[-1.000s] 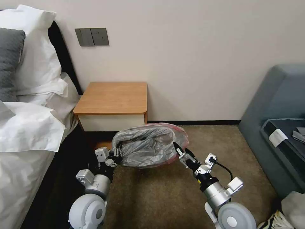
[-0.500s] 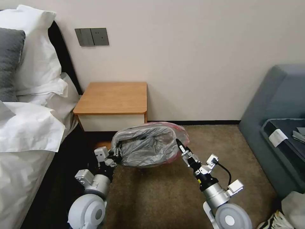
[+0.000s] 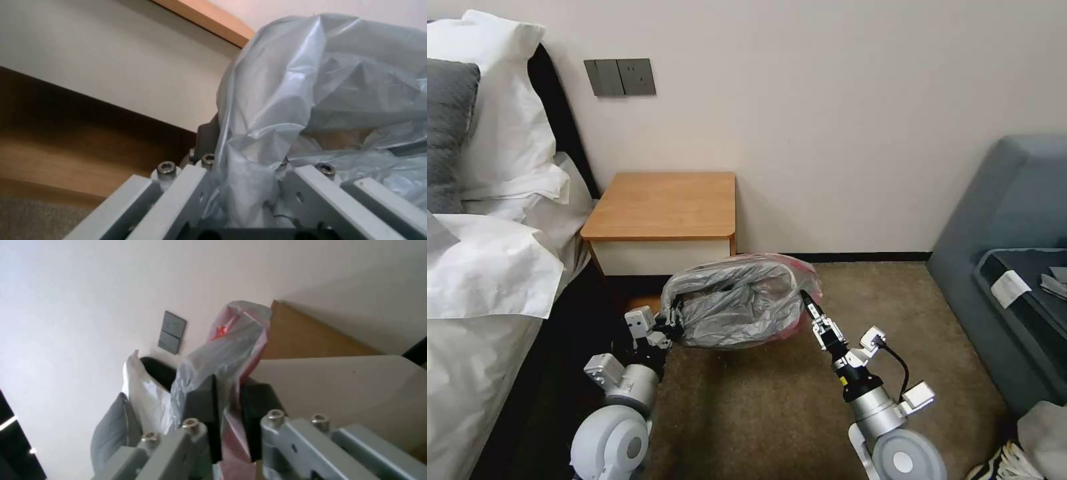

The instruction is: Pick up the garbage bag from the table and place it over the trash can.

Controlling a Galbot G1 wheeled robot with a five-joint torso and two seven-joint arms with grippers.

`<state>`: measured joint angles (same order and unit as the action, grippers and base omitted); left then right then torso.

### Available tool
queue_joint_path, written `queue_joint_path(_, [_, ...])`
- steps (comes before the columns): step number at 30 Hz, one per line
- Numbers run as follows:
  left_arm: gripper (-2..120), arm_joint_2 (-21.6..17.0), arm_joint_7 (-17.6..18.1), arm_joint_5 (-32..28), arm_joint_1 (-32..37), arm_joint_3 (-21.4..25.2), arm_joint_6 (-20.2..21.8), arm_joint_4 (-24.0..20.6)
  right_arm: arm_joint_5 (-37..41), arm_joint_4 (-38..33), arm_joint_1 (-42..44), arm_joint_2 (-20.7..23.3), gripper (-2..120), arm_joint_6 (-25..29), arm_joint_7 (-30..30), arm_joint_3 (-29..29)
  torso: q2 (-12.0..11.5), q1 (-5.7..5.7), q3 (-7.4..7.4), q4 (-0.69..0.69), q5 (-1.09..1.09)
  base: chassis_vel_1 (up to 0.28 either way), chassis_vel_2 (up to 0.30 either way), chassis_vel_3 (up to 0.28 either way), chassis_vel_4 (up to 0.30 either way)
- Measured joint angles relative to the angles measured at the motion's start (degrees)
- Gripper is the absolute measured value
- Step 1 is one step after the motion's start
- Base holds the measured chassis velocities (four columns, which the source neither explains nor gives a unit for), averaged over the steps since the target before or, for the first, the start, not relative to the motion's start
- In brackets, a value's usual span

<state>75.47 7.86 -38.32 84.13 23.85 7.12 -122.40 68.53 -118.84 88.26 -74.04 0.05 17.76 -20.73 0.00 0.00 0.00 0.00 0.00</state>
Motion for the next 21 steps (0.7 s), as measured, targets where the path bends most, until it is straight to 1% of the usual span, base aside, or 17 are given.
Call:
queue_joint_path(2, [3, 0.16, 0.10, -0.08, 0.01, 0.00, 0.07, 0.00, -0.07, -0.39, 0.38, -0.19, 0, 0.21, 0.12, -0.01, 0.00, 0.00, 0.00, 0.00, 0.00, 0.000, 0.000, 0.000, 0.000])
queue_joint_path(12, [3, 1.17, 0.59, -0.43, -0.07, 0.10, 0.34, -0.10, -0.64, -2.44, 1.78, -1.77, 0, 0.68, -0.03, 0.34, 0.00, 0.00, 0.00, 0.00, 0.00, 0.000, 0.000, 0.000, 0.000])
queue_joint_path(15, [3, 2.20, 1.14, -1.87, -0.35, 0.18, 0.78, -0.43, -2.03, -2.72, 2.89, -2.39, 0, 0.98, -0.31, 0.48, 0.00, 0.00, 0.00, 0.00, 0.00, 0.000, 0.000, 0.000, 0.000])
queue_joint_path(21, [3, 2.80, 1.84, -4.13, -0.37, 0.30, 1.52, -1.64, -2.46, -2.25, 3.48, -2.33, 0, 1.81, -0.38, -0.45, 0.00, 0.00, 0.00, 0.00, 0.00, 0.000, 0.000, 0.000, 0.000])
